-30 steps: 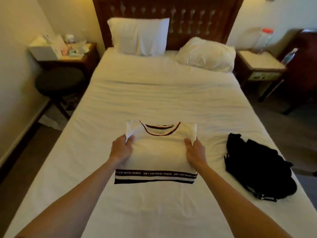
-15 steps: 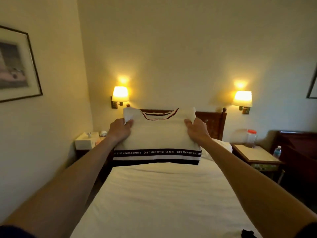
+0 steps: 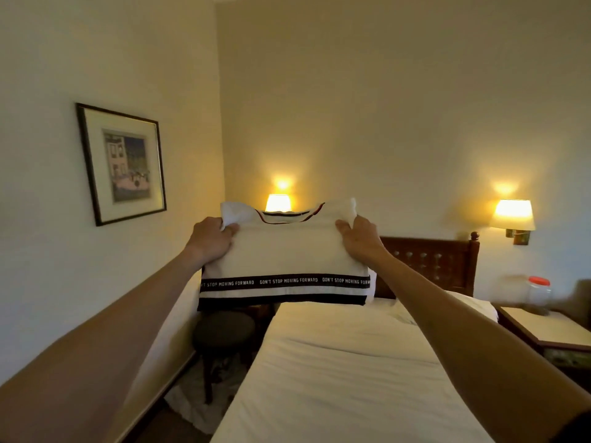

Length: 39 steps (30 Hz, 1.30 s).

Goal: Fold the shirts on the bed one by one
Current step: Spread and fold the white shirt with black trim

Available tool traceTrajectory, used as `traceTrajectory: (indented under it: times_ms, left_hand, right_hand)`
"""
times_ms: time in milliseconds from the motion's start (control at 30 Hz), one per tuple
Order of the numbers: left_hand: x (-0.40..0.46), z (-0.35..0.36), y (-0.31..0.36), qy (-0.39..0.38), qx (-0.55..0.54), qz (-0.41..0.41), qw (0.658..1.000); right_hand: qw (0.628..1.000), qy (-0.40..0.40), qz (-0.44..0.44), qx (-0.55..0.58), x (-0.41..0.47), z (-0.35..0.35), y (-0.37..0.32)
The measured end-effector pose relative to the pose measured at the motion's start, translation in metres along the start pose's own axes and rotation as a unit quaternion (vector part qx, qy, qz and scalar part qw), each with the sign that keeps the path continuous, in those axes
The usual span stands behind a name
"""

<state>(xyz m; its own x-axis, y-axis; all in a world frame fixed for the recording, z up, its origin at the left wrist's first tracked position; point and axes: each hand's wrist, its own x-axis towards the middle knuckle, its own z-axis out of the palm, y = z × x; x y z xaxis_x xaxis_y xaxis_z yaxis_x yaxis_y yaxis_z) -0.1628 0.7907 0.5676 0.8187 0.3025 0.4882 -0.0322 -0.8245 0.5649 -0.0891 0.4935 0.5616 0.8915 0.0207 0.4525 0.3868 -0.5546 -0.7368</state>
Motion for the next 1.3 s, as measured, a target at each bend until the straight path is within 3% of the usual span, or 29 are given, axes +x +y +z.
traceTrajectory:
  times_ms: [333,533,700,1000,1167,1300]
  left_hand:
    - [-0.025,-0.151,-0.11,0.088,0.07,-0.09,0.99]
    - [-0.062,-0.263,-0.185,0.153,0.129,-0.178,0.964]
    - [-0.113,-0.342,-0.237,0.215,0.187,-0.254,0.924]
    - [-0.264,-0.466,-0.314,0.328,0.255,-0.395,0.82]
    - [-0.33,-0.532,-0.346,0.36,0.277,-0.442,0.773]
    - [-0.36,-0.577,-0.387,0.368,0.275,-0.461,0.759]
  right_hand:
    - [0.992,-0.094,-0.07,0.048,-0.004,0.143,-0.13]
    - [0.964,-0.194,-0.137,0.118,-0.023,0.255,-0.235]
    - [0.926,-0.272,-0.19,0.178,-0.062,0.347,-0.316]
    - [0.823,-0.422,-0.288,0.246,-0.204,0.482,-0.452]
    - [0.78,-0.463,-0.31,0.284,-0.283,0.53,-0.52]
    - [0.766,-0.479,-0.32,0.286,-0.329,0.576,-0.574]
